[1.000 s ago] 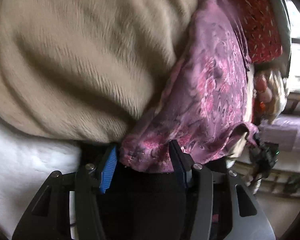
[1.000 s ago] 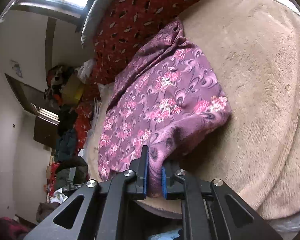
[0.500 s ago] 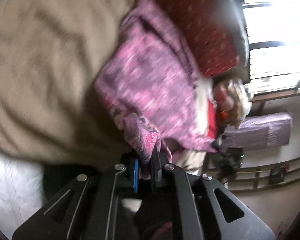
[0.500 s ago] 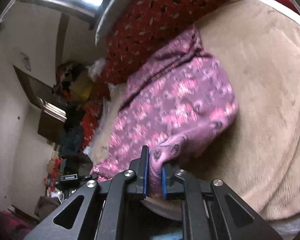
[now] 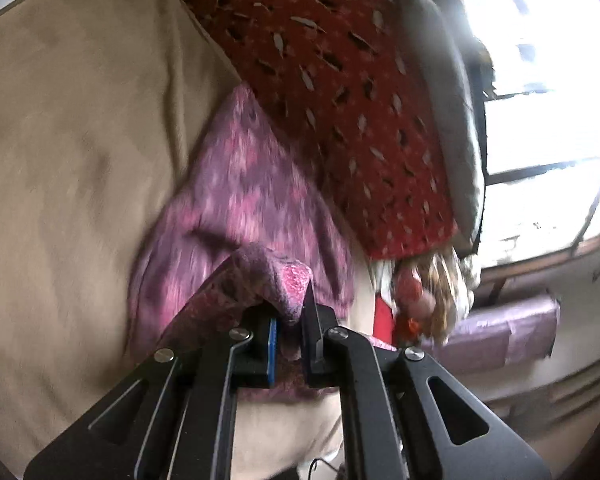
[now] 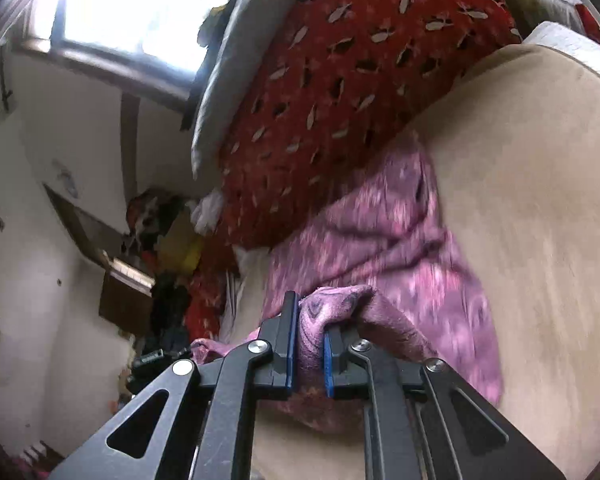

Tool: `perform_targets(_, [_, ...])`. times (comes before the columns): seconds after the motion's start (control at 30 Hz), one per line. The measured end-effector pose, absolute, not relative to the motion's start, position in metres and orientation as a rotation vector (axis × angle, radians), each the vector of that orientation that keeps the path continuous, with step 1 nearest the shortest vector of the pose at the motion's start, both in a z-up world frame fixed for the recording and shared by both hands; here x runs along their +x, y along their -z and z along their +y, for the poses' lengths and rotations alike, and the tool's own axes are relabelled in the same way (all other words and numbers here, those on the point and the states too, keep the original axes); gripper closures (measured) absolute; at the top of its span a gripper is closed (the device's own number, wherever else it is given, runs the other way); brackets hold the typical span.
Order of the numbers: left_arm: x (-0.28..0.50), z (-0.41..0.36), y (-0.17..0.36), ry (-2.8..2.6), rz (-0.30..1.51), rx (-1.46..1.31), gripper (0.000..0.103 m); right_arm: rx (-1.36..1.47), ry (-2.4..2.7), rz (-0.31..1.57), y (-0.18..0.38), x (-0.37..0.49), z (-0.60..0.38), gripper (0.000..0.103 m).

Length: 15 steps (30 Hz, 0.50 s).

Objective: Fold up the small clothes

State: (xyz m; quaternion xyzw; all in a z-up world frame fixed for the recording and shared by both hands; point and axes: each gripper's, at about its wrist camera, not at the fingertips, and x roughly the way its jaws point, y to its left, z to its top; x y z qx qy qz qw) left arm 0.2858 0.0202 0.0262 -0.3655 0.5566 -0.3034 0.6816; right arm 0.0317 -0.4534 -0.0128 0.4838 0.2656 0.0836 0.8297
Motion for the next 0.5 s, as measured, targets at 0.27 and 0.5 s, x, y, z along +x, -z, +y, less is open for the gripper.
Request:
perform_targets(0.27, [0.399,-0.023,0.012,0.579,1.287,-0.889,0.097,1.131,-0.078,0.491,0.052,0.14,-0.496,0.093])
perform_targets(0.5, [0.461,-0.055,0.059,0.415,1.403,-0.87,0.096,1.249,0.094,0.608,0.103,0.2,-0.529,0.088])
